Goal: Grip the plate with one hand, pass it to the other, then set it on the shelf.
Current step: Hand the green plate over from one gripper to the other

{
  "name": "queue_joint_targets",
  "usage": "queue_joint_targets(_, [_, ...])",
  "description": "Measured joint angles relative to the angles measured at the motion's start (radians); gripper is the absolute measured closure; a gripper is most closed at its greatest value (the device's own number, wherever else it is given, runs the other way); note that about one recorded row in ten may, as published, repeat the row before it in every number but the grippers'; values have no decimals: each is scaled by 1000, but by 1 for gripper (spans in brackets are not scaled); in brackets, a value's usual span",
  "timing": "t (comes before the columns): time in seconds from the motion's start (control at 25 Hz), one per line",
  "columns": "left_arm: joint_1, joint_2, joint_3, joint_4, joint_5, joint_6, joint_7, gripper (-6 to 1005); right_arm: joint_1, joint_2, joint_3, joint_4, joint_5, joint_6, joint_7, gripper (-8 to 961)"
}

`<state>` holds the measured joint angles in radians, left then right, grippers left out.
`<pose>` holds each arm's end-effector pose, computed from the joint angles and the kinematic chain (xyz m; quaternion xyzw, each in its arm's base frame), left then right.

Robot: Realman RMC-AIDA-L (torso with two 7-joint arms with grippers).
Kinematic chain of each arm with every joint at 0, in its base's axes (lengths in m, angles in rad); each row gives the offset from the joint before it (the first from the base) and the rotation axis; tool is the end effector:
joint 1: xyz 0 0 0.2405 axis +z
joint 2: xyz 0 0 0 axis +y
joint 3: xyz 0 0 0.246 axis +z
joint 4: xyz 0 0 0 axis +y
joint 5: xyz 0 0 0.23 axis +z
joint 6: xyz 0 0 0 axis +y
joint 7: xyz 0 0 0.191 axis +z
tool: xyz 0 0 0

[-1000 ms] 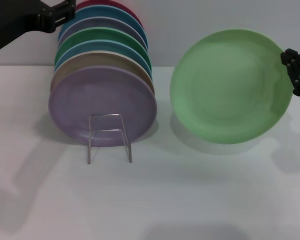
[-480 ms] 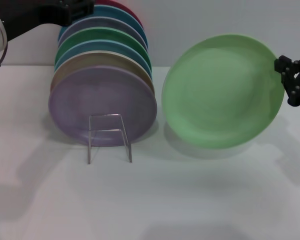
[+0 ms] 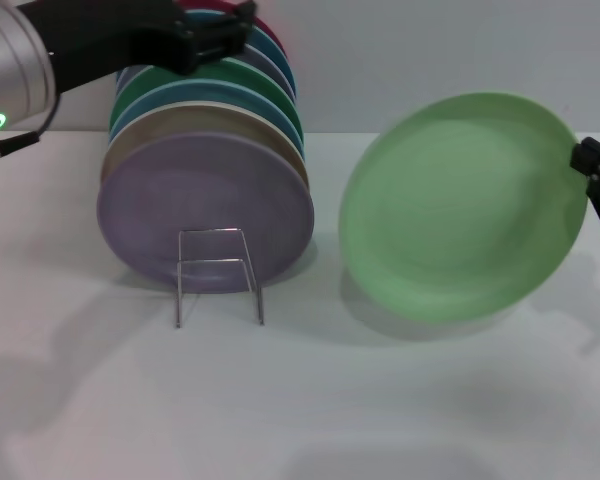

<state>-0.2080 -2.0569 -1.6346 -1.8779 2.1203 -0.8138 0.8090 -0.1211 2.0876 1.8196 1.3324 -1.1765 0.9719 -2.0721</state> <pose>-0.0578 0.3934 0.0605 -0.8791 -0.1227 -0.2232 0.4029 0.2468 0.3404 0.0592 -0.8381 0.0949 0.2579 0.4713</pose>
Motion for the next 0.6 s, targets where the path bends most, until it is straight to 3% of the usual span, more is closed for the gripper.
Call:
queue_joint_targets(0.4, [-109, -3, -82, 64, -92, -228, 36, 276, 27, -4, 98, -55, -21, 49, -5, 942])
queue_joint_targets(0.6, [-133, -3, -72, 99, -82, -248, 41, 278, 36, -5, 109, -59, -23, 53, -5, 942])
